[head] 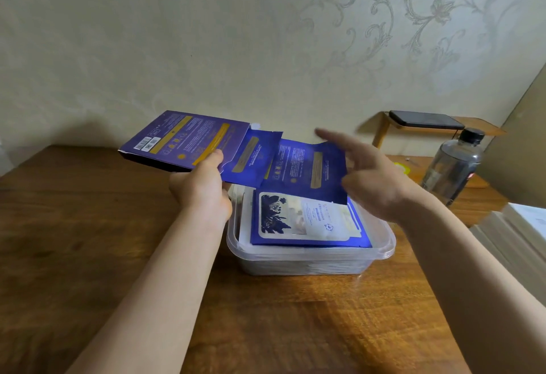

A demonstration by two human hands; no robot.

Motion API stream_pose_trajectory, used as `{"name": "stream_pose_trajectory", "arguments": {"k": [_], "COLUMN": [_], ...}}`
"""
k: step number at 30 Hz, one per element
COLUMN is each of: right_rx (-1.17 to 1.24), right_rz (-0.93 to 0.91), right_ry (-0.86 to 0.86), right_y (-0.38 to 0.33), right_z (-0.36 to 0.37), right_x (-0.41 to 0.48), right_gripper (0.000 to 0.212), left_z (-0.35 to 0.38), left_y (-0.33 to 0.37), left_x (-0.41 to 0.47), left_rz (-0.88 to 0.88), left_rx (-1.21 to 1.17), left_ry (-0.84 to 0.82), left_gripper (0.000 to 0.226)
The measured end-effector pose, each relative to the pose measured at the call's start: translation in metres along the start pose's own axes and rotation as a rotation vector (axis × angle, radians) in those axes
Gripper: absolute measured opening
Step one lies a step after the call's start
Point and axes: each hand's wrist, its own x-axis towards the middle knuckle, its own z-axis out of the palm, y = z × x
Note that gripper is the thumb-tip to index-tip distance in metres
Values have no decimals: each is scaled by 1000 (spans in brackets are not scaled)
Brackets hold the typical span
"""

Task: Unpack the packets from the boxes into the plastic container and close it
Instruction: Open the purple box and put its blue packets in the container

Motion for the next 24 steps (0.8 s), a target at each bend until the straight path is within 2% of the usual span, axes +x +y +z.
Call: {"name": "stream_pose_trajectory", "arguments": {"k": [2,4,6,8,10,12,14,15,16,19,22,24], "right_rx": [-312,-517,-592,-645,-777,-879,-899,-877,-823,-546,-315,-41], "right_rz": [-133,-260,-317,-337,-371,-469,-578,-613,-618,-500,-331,-182], "right_ry": [-83,-94,-107,-116,-70,26,136,199,271,431,453,447], "right_y": [2,3,4,5,7,9,14,14,11,0,-5,-5], "right_z": [0,0,-2,-3,-1,-2,-4,-5,-6,-12,-22,-25], "right_x": [-9,-13,-16,-19,-20,-18,-12,-10,-9,-10,-11,-15], "right_gripper": [80,71,68,74,73,57,31,18,15,24,23,15], "left_z": [0,-1,-1,-1,-1,-2,-1,0,1,2,-1,-2], "left_y": [1,2,3,4,3,3,2,1,1,3,4,4], "left_x": [0,1,1,0,0,-2,-4,-5,-5,-5,-1,2], "left_rz": [-21,-43,-68,-80,-80,-80,-73,-68,-64,-66,-22,12], "left_rx": [5,9,14,13,23,23,33,38,34,-25,-41,-14], "left_ry": [7,4,-5,-8,-10,-15,-13,-10,-12,-32,-24,-6], "left_gripper": [38,32,32,40,44,46,46,45,41,31,39,41]}}
